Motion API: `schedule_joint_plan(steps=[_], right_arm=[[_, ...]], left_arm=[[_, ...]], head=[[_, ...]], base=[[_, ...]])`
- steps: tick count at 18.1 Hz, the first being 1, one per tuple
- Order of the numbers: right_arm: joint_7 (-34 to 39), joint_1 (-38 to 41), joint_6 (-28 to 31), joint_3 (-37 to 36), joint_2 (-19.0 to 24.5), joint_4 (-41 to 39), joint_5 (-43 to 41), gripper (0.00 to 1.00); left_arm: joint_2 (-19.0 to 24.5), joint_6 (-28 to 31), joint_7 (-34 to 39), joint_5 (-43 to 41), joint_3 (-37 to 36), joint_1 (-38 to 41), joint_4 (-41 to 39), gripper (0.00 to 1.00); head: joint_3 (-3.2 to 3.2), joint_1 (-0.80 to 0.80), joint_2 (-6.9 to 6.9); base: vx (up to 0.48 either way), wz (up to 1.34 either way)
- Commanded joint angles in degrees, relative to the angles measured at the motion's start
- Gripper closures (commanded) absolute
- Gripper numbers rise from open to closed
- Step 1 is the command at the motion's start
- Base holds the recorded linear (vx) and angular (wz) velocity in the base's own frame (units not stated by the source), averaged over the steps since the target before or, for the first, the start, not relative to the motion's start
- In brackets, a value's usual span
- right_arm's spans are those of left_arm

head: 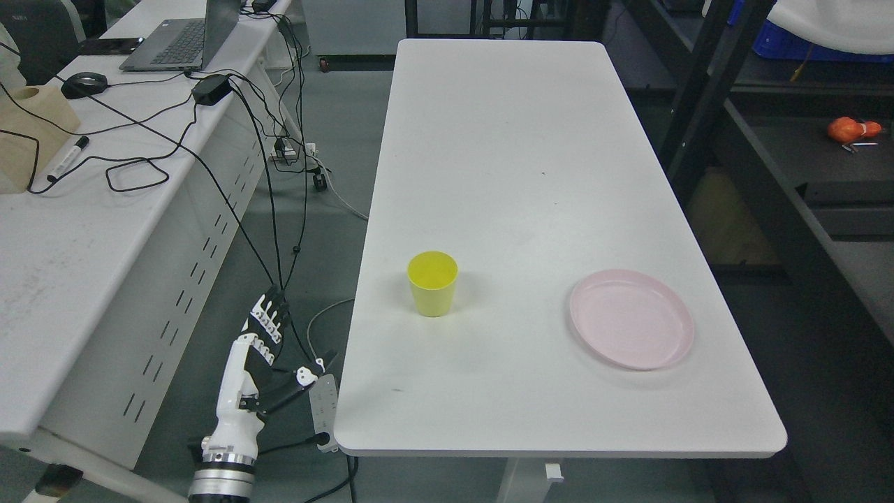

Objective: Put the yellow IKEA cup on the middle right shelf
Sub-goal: 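Raise the left hand and reach toward the yellow cup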

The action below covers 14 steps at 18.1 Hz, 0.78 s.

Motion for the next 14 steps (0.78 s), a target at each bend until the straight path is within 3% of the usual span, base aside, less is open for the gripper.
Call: schedule_joint_plan(steps=[1, 6, 8, 10, 14], right_arm=[[-0.1, 0.8, 0.0, 1.0, -1.0, 0.0, -1.4, 0.01], [-0.1, 0.8, 0.0, 1.0, -1.0, 0.0, -1.4, 0.01], [-0.1, 0.8, 0.0, 1.0, -1.0, 0.0, -1.4, 0.01], [-0.1, 0.8, 0.0, 1.0, -1.0, 0.0, -1.4, 0.01], [-0.1, 0.8, 0.0, 1.0, -1.0, 0.0, -1.4, 0.01]], left_arm=[[1.0, 1.0, -0.1, 0.0, 1.2, -0.5, 0.1, 0.01], [1.0, 1.6, -0.1, 2.1, 5.9, -6.5, 8.4, 0.02], [1.3, 1.8, -0.2, 10.2, 6.1, -9.6, 11.6, 0.05], [4.6, 1.8, -0.2, 13.8, 5.9, -12.7, 16.0, 0.05], [5.8, 1.8, -1.3, 14.6, 6.5, -21.2, 27.3, 0.04]], head=[[0.00, 0.00, 0.00], [0.00, 0.00, 0.00], [0.00, 0.00, 0.00], [0.00, 0.00, 0.00], [0.00, 0.00, 0.00]], base=[[0.001, 0.01], [0.000, 0.00], [0.000, 0.00], [0.000, 0.00], [0.000, 0.00]])
